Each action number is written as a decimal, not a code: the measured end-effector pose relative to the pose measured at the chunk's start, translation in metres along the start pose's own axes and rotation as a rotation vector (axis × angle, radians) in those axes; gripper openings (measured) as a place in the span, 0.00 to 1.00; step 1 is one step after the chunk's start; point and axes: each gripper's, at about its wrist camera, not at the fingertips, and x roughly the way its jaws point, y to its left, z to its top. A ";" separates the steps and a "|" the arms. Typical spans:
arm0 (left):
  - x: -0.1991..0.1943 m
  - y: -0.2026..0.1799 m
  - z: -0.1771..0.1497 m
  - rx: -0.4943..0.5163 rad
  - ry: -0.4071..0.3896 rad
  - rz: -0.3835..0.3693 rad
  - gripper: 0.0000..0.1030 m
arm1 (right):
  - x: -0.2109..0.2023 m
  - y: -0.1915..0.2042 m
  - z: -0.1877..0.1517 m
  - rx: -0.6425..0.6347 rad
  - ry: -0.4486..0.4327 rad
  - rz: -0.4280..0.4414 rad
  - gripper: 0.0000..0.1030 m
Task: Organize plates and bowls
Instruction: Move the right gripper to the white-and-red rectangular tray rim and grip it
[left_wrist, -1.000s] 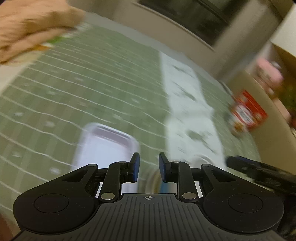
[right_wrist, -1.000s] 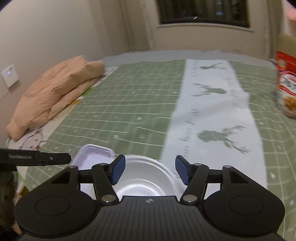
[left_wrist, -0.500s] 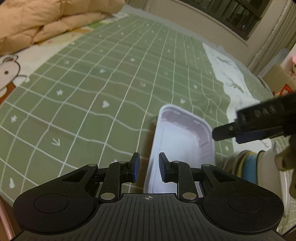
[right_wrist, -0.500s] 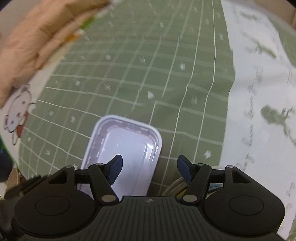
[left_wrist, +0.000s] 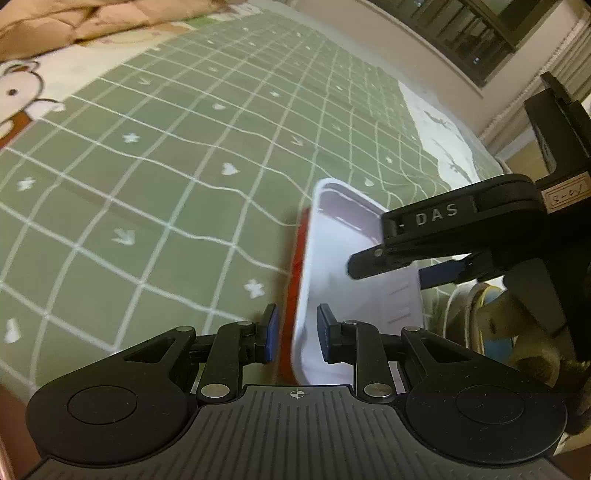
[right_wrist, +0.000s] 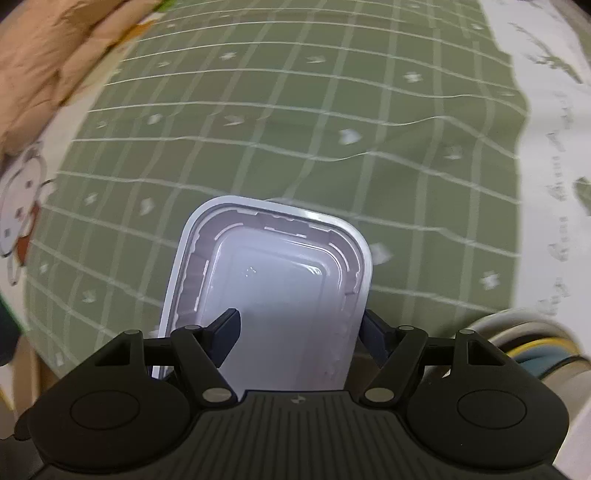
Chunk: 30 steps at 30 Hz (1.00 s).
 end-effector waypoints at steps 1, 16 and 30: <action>-0.003 0.002 -0.002 -0.003 -0.001 0.003 0.25 | 0.001 0.005 -0.004 -0.001 0.005 0.026 0.69; -0.048 0.039 -0.030 -0.047 -0.022 0.136 0.24 | -0.003 0.027 -0.080 -0.031 -0.199 0.294 0.71; -0.042 0.050 -0.022 -0.072 -0.029 0.191 0.24 | 0.016 0.017 -0.124 -0.065 -0.300 0.317 0.87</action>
